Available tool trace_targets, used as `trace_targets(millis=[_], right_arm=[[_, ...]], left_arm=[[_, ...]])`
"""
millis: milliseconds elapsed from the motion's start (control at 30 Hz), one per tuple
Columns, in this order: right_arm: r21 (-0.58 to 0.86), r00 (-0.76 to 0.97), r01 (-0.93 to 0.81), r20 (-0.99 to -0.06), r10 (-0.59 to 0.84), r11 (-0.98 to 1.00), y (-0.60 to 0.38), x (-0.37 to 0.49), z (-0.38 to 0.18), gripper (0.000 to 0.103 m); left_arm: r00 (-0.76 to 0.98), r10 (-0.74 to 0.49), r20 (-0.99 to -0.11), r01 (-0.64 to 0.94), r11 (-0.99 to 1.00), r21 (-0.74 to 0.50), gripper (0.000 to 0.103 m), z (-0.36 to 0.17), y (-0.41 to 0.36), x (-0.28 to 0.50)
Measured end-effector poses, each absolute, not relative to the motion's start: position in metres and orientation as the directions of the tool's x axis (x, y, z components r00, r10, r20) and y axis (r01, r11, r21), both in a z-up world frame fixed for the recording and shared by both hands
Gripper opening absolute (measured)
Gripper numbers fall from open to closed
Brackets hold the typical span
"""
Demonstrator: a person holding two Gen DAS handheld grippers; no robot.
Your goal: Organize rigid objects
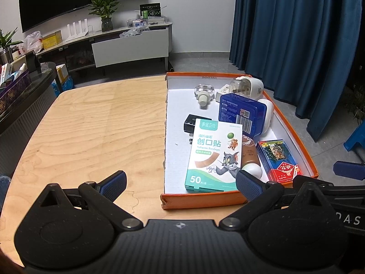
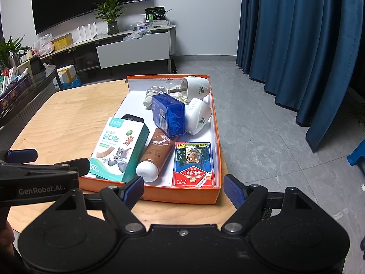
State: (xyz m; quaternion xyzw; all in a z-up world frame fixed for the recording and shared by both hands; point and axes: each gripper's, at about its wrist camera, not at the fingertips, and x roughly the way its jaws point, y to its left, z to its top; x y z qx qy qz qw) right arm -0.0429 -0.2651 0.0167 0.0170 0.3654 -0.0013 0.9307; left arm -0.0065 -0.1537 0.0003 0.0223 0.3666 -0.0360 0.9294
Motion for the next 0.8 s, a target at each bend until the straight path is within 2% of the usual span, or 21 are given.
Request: trace_targets(millis=[800], right_arm=[[0.026, 0.726, 0.016, -0.688, 0.006, 1.000, -0.2648, -0.0430, 0.0103, 0.091]], left_arm=[[0.716, -0.050, -0.697, 0.083, 0.996, 0.014, 0.103, -0.0021, -0.1528, -0.0057]])
